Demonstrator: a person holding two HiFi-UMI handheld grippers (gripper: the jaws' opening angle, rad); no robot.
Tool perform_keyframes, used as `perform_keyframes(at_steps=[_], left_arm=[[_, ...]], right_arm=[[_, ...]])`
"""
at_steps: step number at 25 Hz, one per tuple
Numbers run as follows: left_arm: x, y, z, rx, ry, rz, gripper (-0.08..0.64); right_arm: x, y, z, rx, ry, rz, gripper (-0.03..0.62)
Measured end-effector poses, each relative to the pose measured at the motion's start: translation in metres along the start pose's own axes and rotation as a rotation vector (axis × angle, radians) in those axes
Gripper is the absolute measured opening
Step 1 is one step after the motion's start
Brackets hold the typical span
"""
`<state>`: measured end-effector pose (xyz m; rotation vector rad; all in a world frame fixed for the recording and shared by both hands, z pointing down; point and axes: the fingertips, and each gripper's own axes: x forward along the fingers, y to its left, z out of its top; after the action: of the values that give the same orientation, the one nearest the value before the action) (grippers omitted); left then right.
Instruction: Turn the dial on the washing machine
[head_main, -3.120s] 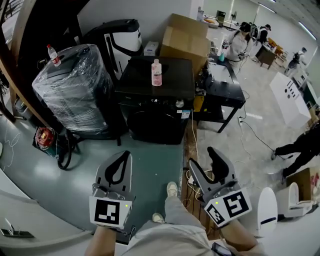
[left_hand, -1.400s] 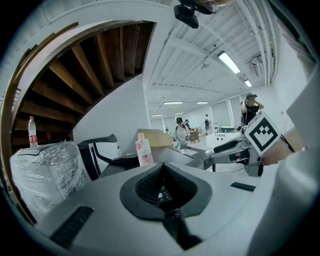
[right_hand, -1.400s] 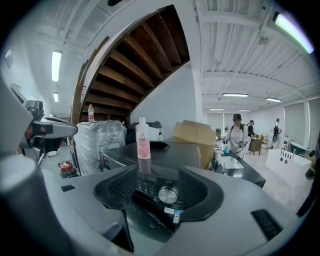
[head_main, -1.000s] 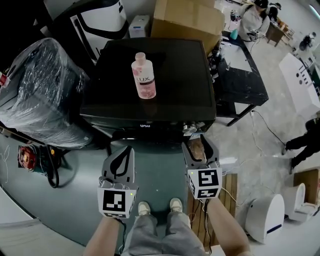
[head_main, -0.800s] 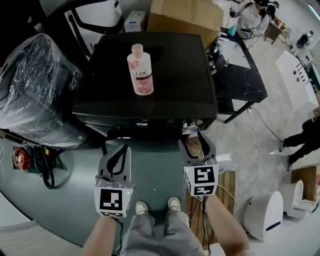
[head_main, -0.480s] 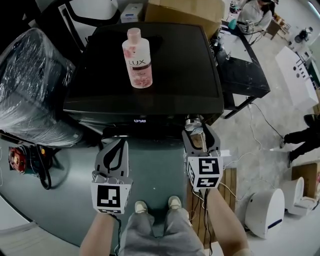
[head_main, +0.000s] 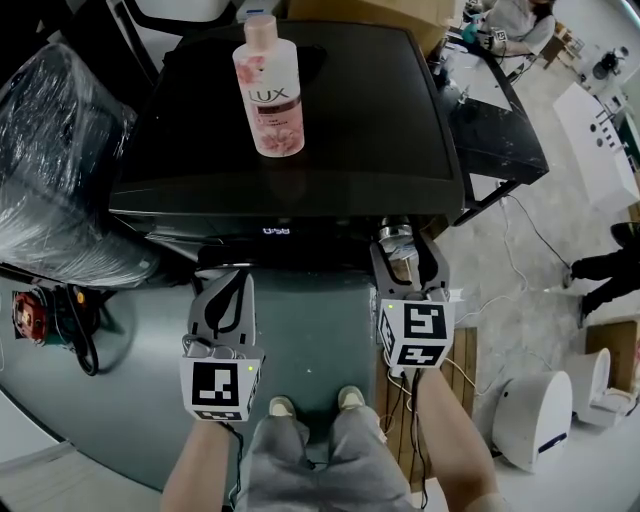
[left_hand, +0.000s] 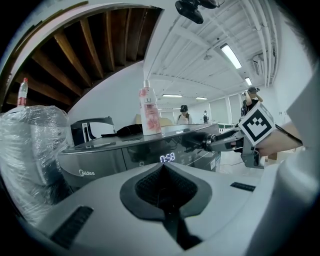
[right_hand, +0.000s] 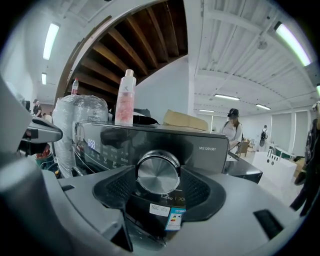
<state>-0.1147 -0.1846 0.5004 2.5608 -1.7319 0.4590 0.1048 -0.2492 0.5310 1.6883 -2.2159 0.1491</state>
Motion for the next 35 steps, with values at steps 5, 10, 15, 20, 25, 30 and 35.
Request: perform_keyframes(at_steps=[5, 10, 15, 20, 25, 30, 35], left_arm=[[0.004, 0.000, -0.005, 0.020, 0.006, -0.017, 0.018], [0.005, 0.000, -0.004, 0.021, 0.010, -0.021, 0.018], [0.007, -0.001, -0.003, 0.015, 0.013, -0.024, 0.018], [0.008, -0.001, 0.000, 0.007, 0.012, -0.019, 0.018], [0.009, 0.001, 0.001, 0.017, 0.013, -0.021, 0.018], [0.011, 0.005, 0.005, -0.026, 0.008, 0.000, 0.018], [0.014, 0.004, 0.003, -0.011, 0.016, -0.013, 0.018]], right_arm=[[0.000, -0.001, -0.001, 0.041, -0.016, -0.020, 0.290], [0.000, -0.002, -0.001, 0.127, -0.018, -0.026, 0.290], [0.000, -0.004, -0.001, 0.230, -0.021, -0.025, 0.291], [0.001, -0.006, -0.001, 0.372, -0.040, -0.048, 0.291], [0.000, -0.008, -0.002, 0.489, -0.065, -0.049, 0.291], [0.001, -0.009, -0.002, 0.585, -0.082, -0.045, 0.291], [0.001, -0.010, -0.002, 0.683, -0.096, -0.042, 0.291]])
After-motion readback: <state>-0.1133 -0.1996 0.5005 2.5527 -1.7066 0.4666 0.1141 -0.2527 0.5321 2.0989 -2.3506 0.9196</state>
